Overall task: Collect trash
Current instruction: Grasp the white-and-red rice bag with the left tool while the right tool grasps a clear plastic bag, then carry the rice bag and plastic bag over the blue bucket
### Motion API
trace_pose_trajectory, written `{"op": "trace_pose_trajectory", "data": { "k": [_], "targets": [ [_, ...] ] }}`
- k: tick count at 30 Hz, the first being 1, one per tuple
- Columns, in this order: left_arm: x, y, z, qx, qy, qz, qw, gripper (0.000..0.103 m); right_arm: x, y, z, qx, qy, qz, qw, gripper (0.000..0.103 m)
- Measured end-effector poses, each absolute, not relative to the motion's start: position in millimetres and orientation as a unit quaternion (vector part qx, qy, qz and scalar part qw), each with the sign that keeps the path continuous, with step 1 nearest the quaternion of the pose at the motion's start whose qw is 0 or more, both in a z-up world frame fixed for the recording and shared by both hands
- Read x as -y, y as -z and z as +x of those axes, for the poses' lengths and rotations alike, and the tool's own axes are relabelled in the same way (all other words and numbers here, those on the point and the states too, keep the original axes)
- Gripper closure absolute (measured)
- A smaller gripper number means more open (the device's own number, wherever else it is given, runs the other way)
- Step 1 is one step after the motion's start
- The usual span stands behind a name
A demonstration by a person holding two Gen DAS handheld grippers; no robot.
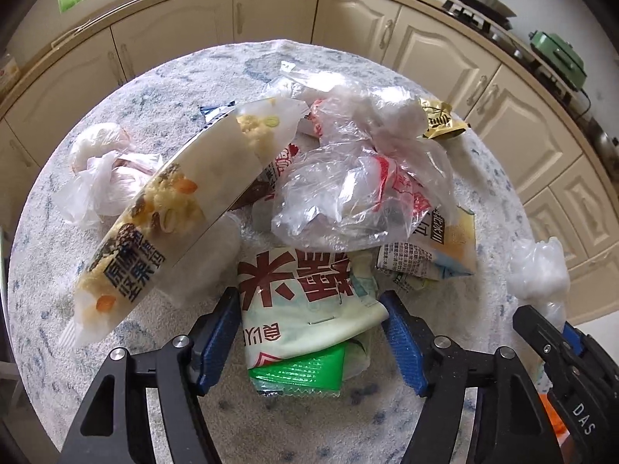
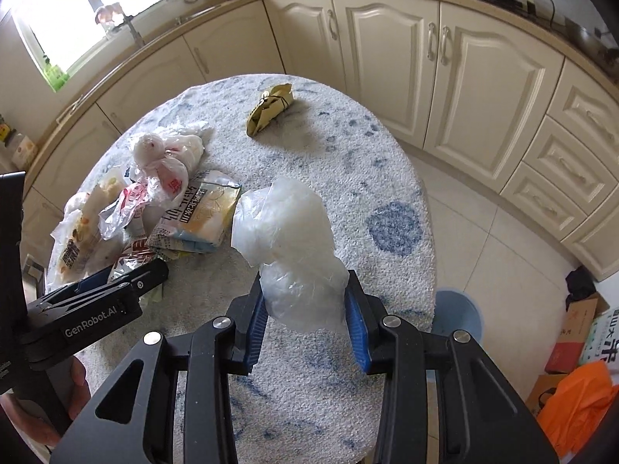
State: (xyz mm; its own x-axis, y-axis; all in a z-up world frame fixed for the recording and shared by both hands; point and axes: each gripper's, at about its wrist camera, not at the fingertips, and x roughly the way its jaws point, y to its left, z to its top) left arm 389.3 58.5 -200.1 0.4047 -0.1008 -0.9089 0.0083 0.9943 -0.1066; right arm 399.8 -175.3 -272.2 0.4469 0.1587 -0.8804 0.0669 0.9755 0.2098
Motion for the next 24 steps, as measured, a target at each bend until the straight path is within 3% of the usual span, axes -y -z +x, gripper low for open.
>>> {"op": "trace_pose_trajectory", "data": {
  "k": [24],
  "targets": [
    [-69.6,107.8,256.4,-0.467,0.059,-0.028,0.882,0.039,162.1,230.6,323.1,-0.49,-0.027,0.118,0.863,0.066]
  ]
}}
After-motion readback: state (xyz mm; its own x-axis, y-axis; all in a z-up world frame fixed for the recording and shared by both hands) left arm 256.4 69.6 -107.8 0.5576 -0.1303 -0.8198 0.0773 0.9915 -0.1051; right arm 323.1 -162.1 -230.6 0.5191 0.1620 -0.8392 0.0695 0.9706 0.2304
